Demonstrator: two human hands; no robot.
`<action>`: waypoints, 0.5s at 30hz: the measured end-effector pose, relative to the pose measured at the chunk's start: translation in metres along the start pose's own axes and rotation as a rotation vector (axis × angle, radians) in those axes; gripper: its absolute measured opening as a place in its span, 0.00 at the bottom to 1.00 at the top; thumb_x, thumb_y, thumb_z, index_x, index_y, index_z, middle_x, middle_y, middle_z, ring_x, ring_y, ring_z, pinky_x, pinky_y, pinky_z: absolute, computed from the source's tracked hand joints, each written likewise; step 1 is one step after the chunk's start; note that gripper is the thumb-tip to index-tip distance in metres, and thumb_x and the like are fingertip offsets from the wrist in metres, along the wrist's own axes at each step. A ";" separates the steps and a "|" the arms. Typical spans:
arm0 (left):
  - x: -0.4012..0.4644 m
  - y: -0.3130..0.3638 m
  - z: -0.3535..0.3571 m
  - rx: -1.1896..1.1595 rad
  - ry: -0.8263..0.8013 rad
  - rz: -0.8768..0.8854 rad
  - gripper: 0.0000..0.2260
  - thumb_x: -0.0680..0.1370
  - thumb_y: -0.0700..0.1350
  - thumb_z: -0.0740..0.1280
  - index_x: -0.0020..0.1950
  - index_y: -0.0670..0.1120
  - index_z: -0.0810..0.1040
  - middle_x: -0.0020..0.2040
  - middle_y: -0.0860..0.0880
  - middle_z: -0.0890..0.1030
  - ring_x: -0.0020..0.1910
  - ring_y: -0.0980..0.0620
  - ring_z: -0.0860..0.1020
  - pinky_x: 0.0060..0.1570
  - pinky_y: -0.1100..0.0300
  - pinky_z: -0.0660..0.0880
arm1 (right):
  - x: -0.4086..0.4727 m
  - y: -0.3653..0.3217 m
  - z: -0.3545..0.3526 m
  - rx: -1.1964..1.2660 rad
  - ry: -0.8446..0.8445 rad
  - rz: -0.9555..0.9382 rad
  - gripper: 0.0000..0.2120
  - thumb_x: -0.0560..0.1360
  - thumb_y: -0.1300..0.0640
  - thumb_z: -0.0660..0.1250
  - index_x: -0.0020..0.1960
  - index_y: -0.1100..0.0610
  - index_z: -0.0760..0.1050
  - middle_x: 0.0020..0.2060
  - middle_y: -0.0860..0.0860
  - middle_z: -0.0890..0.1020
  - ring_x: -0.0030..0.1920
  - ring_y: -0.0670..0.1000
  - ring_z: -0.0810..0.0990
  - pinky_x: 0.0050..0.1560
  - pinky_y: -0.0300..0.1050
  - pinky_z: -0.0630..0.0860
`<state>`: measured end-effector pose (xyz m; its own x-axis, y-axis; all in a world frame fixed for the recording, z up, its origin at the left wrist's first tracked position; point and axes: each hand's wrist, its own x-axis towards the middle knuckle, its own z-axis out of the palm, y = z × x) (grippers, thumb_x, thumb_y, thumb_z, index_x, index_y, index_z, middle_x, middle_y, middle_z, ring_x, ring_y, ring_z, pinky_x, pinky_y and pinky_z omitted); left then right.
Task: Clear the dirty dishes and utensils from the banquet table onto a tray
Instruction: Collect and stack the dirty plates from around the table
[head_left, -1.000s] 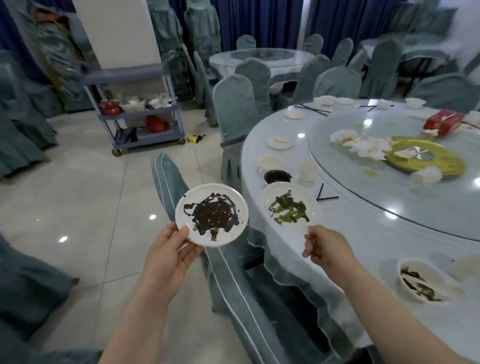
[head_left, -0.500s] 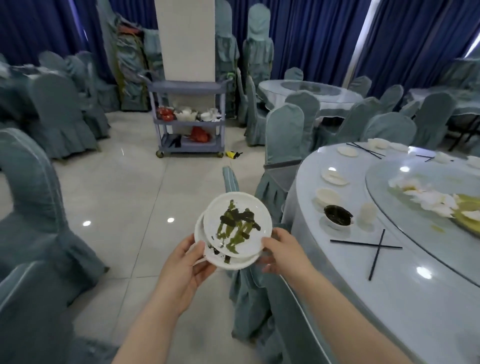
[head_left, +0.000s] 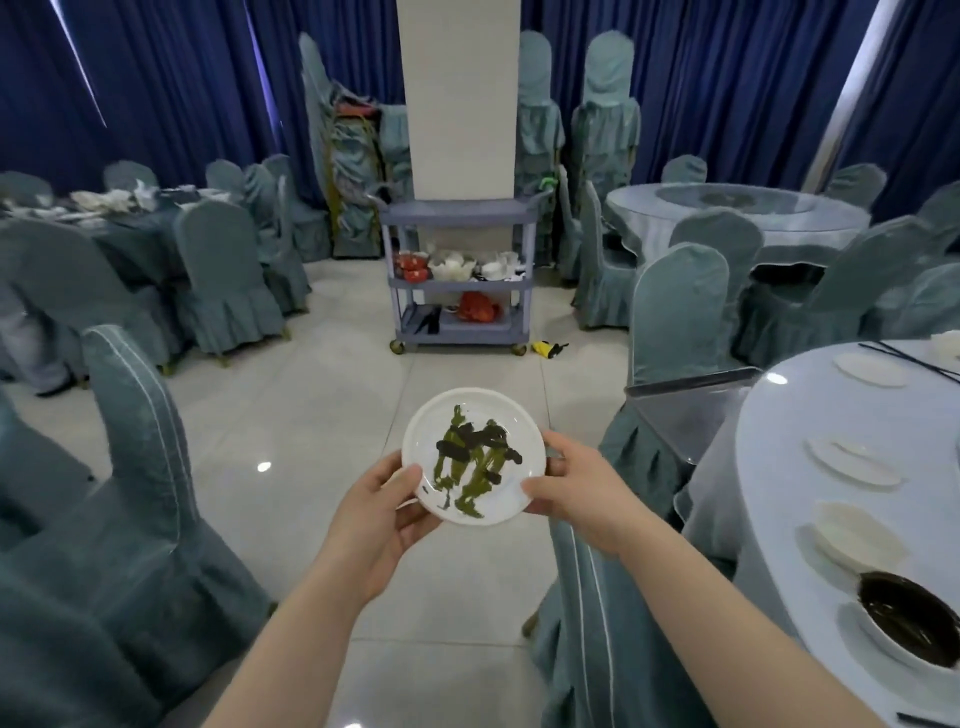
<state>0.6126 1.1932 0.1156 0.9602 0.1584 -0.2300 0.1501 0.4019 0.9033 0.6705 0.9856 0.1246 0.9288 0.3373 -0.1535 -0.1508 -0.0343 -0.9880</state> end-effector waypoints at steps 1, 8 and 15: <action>0.016 0.005 0.001 -0.001 0.007 -0.001 0.09 0.81 0.39 0.62 0.56 0.48 0.79 0.45 0.45 0.86 0.41 0.48 0.85 0.37 0.58 0.81 | 0.017 -0.005 -0.004 -0.004 -0.001 -0.009 0.29 0.69 0.72 0.68 0.64 0.49 0.73 0.49 0.53 0.85 0.49 0.52 0.85 0.46 0.49 0.82; 0.128 0.037 -0.017 0.009 -0.026 -0.018 0.11 0.80 0.38 0.63 0.61 0.47 0.77 0.47 0.45 0.86 0.42 0.48 0.85 0.37 0.60 0.80 | 0.124 -0.004 0.009 0.195 0.203 0.008 0.19 0.72 0.72 0.67 0.60 0.56 0.75 0.42 0.52 0.86 0.45 0.52 0.86 0.42 0.43 0.82; 0.252 0.076 -0.011 0.038 -0.199 -0.091 0.17 0.80 0.37 0.63 0.69 0.46 0.71 0.50 0.44 0.85 0.44 0.47 0.85 0.38 0.59 0.81 | 0.218 -0.027 0.009 0.288 0.488 0.014 0.15 0.73 0.70 0.69 0.57 0.57 0.78 0.48 0.55 0.84 0.45 0.52 0.85 0.39 0.39 0.81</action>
<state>0.8635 1.2739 0.1218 0.9693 -0.0597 -0.2384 0.2432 0.3713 0.8961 0.8738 1.0687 0.1181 0.9645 -0.1378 -0.2252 -0.1870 0.2459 -0.9511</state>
